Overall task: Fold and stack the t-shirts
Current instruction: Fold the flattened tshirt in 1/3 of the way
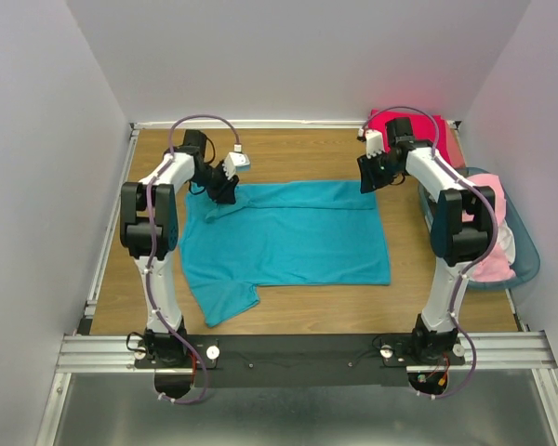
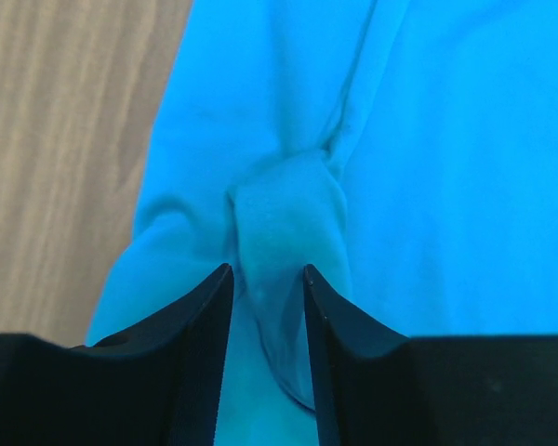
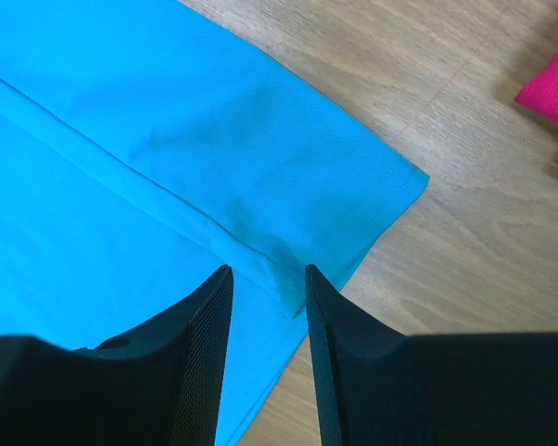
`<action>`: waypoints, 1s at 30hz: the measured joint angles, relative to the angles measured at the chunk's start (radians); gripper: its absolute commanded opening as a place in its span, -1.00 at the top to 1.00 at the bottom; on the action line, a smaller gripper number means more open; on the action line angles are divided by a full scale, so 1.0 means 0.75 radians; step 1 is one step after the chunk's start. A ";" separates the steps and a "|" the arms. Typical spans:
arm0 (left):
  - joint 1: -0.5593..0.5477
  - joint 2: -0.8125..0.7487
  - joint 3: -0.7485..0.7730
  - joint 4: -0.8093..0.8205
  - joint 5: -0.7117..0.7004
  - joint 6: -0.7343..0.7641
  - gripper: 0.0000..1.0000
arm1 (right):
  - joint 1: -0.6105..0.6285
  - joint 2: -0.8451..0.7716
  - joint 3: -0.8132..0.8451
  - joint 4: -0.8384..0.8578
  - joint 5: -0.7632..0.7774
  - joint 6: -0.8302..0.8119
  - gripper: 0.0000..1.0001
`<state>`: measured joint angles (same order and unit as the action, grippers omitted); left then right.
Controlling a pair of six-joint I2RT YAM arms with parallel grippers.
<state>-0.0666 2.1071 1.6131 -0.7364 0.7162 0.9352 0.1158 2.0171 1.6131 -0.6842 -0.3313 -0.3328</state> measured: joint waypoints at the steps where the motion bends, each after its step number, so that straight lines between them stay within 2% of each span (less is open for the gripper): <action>1: -0.006 0.005 -0.002 -0.009 0.002 -0.004 0.28 | 0.000 0.000 0.000 0.000 0.000 0.000 0.12; 4: -0.027 -0.001 -0.031 -0.030 0.021 0.013 0.37 | 0.000 0.000 0.000 -0.004 0.001 -0.001 0.12; 11: -0.110 -0.119 -0.242 -0.067 0.038 0.116 0.38 | 0.000 0.000 0.000 -0.013 0.002 -0.001 0.13; 19: -0.210 -0.313 -0.365 -0.169 -0.015 0.318 0.27 | 0.000 0.004 0.014 -0.021 0.011 -0.001 0.14; 23: -0.145 -0.320 -0.301 -0.163 -0.022 0.288 0.19 | 0.000 0.036 0.067 -0.024 0.029 0.001 0.21; 27: 0.042 -0.297 -0.104 -0.047 -0.023 0.134 0.16 | 0.000 0.065 0.075 -0.031 0.049 0.001 0.22; 30: 0.107 -0.278 -0.036 0.048 -0.064 0.028 0.16 | 0.004 0.079 0.073 -0.037 0.077 -0.002 0.22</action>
<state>0.0135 1.8988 1.5860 -0.7002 0.6682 0.9565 0.1188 2.0766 1.6676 -0.7120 -0.2737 -0.3344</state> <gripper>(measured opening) 0.420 0.394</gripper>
